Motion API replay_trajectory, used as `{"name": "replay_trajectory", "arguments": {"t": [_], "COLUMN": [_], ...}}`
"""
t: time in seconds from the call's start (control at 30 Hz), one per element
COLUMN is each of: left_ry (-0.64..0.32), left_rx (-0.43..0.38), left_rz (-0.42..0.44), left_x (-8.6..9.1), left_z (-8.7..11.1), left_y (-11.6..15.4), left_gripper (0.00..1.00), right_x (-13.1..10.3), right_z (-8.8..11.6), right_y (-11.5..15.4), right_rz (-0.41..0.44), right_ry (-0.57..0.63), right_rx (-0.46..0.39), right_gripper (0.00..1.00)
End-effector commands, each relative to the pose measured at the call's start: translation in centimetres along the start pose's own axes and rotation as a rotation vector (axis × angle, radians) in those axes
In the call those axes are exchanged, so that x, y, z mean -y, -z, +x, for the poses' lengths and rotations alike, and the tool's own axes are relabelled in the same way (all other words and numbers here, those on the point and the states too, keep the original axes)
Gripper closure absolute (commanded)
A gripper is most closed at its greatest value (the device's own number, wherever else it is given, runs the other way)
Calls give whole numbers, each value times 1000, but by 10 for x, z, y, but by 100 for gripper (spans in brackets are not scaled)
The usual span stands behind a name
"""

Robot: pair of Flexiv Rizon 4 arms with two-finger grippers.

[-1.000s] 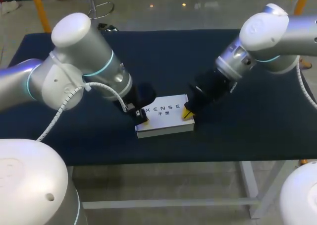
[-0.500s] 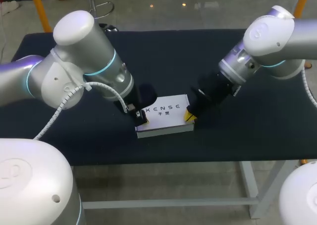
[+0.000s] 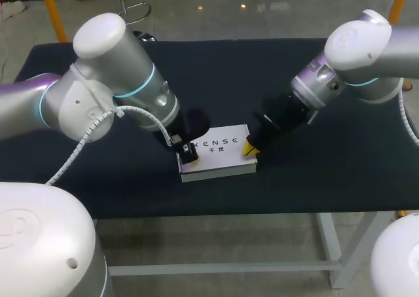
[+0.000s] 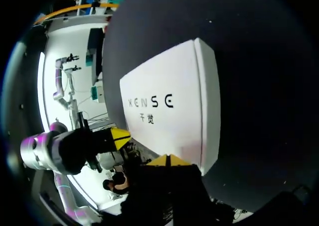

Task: Assemble the packaging by folding the flat box into shape, placing the metal phone stand inside, and closing the box properly

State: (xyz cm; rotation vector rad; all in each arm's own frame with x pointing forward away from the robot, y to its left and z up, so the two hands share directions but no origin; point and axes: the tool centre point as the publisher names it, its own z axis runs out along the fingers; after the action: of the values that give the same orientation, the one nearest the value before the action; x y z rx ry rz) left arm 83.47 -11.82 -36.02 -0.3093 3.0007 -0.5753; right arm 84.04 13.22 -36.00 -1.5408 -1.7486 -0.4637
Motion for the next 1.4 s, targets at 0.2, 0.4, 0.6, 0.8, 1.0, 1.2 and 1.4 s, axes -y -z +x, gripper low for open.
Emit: {"name": "replay_trajectory", "arguments": {"t": [0.2, 0.4, 0.6, 0.8, 1.0, 1.2, 1.4], "left_ry": [93, 205, 344, 540, 600, 600, 600], "left_rx": [28, 9, -12, -26, 10, 10, 10], "left_rz": [-69, -96, -122, -136, -169, -169, -169], "left_x": [23, 32, 37, 44, 46, 46, 46], "left_z": [22, 37, 60, 82, 85, 85, 85], "left_y": [32, 42, 48, 50, 50, 50, 50], "left_gripper": [0, 0, 0, 0, 0, 0, 0], "right_x": [15, 9, 5, 5, 2, 2, 2], "right_z": [24, 25, 11, -4, -6, -6, -15], "right_y": [45, 76, 109, 144, 150, 150, 146], "right_rz": [-172, -273, -395, -524, -538, -538, -538], "right_ry": [151, 253, 374, 504, 511, 511, 540], "right_rx": [2, 7, 22, 71, 88, 88, 55], "right_gripper": [21, 0, 0, 0, 0, 0, 0]}}
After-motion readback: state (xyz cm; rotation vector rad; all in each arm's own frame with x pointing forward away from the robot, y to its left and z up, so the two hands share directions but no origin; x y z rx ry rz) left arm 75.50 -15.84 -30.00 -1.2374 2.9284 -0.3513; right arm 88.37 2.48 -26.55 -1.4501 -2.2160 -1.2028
